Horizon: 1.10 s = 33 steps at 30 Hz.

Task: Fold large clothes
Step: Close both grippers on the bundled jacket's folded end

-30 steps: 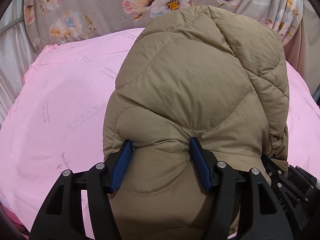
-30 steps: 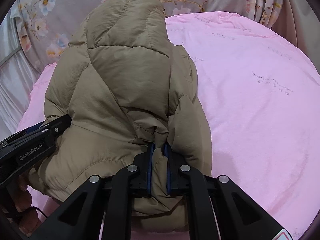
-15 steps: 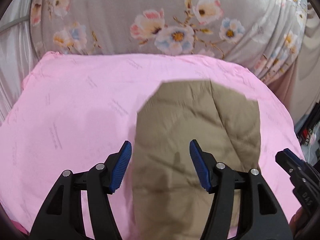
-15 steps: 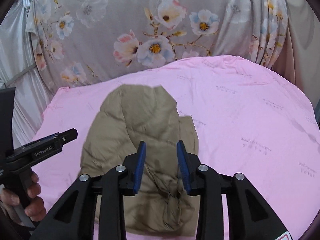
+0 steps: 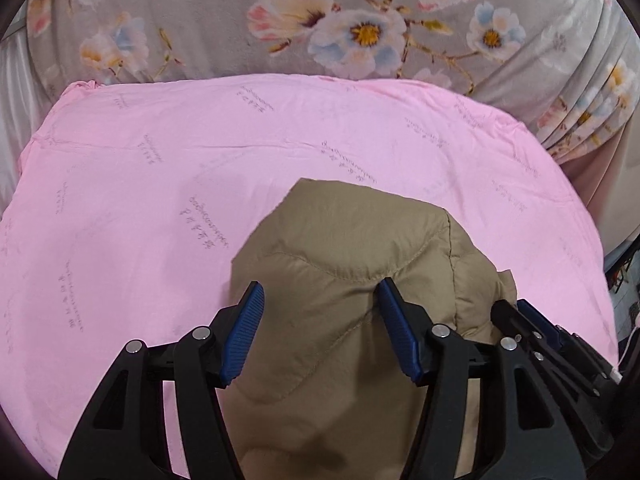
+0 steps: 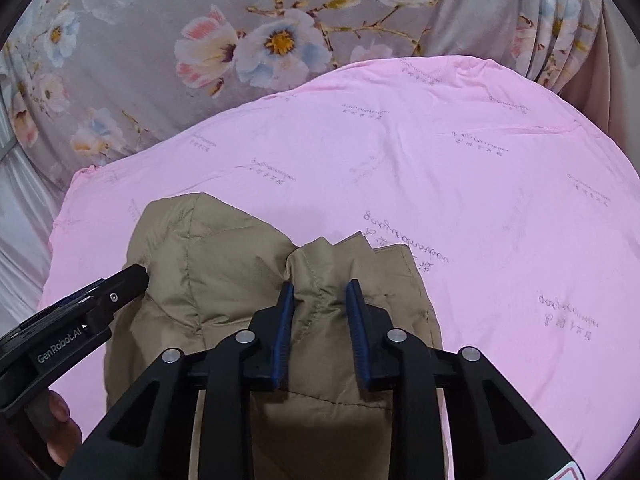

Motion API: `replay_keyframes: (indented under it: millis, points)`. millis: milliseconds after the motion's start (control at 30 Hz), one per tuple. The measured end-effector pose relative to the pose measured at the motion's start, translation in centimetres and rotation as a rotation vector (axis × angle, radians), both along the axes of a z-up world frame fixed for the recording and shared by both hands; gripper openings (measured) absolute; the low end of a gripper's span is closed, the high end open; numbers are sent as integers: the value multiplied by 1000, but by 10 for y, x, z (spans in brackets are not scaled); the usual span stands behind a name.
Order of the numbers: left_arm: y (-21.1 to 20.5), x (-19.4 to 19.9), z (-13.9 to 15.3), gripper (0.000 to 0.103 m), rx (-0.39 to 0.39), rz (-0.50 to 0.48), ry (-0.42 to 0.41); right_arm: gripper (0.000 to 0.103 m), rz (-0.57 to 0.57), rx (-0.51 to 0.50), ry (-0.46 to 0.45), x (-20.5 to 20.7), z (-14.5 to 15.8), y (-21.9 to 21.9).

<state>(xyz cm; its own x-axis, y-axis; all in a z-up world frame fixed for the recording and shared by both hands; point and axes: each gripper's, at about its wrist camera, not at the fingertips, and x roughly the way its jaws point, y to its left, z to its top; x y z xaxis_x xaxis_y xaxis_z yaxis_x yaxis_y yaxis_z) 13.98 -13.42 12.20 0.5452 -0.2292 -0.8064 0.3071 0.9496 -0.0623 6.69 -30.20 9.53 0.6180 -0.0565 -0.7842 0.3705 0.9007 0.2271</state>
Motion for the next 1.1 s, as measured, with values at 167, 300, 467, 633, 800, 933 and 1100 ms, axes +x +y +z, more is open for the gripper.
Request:
replay_keyframes:
  millis: [167,300,467,633,800,933,1100]
  points:
    - [-14,3,-20,59,48,-2,-26,23,5,-6,54,12,-23,-9]
    - [-18,3,-33,61,65,8,-49,23,17,-21,71,18,-33,-8]
    - [-21,3,-46,63,87,15,-89,23,22,-39,75,20,-44,-4]
    - [-26,0,-54,65,117,19,-127,23,16,-59,71,19,-51,-2]
    - [-28,-3,-60,65,123,26,-150,23,9,-74,63,19,-55,0]
    - [-30,-5,-64,66,131,34,-170,23,4,-80,57,19,-58,1]
    - [-34,-7,-68,67,142,46,-195,24,-2,-78,46,19,-61,0]
